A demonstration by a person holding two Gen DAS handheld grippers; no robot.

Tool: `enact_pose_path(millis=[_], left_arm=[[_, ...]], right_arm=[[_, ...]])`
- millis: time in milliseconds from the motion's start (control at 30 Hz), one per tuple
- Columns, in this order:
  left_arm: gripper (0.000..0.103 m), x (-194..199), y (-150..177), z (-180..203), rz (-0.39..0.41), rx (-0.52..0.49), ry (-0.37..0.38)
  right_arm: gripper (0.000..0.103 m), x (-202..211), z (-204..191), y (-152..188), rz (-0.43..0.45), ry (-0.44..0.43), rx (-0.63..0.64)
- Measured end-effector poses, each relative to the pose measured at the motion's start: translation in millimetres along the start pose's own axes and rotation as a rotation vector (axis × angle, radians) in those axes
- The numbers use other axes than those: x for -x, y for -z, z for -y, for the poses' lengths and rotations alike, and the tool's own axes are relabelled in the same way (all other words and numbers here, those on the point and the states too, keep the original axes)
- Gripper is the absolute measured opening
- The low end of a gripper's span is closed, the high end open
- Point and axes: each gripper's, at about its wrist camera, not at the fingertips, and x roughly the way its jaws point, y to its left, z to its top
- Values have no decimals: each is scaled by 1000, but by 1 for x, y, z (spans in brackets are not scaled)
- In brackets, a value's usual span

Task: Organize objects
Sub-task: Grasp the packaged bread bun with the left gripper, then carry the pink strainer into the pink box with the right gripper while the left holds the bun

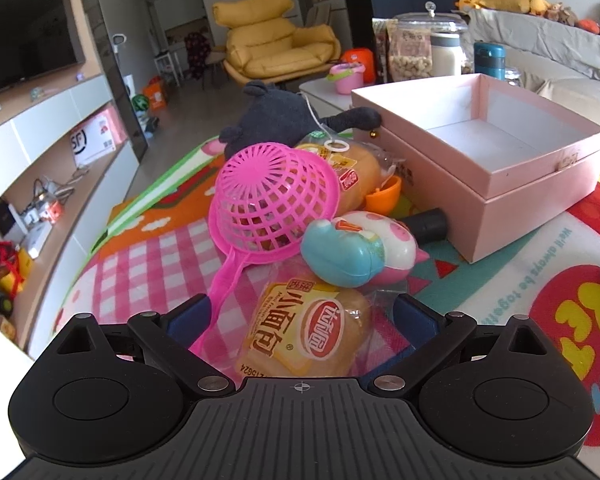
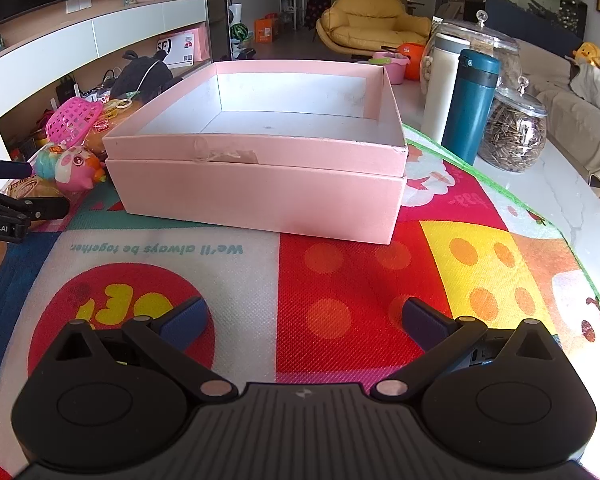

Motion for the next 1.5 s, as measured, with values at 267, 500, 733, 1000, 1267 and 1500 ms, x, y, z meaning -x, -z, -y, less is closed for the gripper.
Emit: enact_pose_path(millis=[267,500,733,1000,1267,1500], left_arm=[[54,31,7,17,37,30,-28],[51,70,18,37,27,108,40],[49,114,47,55,37,169,117],[48,114,51,55,55,208,112],[53,114,58,80,82,41,70],[53,122,59,78,97,25,59]], right_arm=[[103,-1,-1,-2,-3,8,18],[103,1,-11,-14,-35,-26,75],[103,43,-50,-36,133,-213,161],[103,31,-87,-42,59,-354,174],[103,33,-99,-43,9,-438,169],[92,-1,-120,-51,-58,-382,144]])
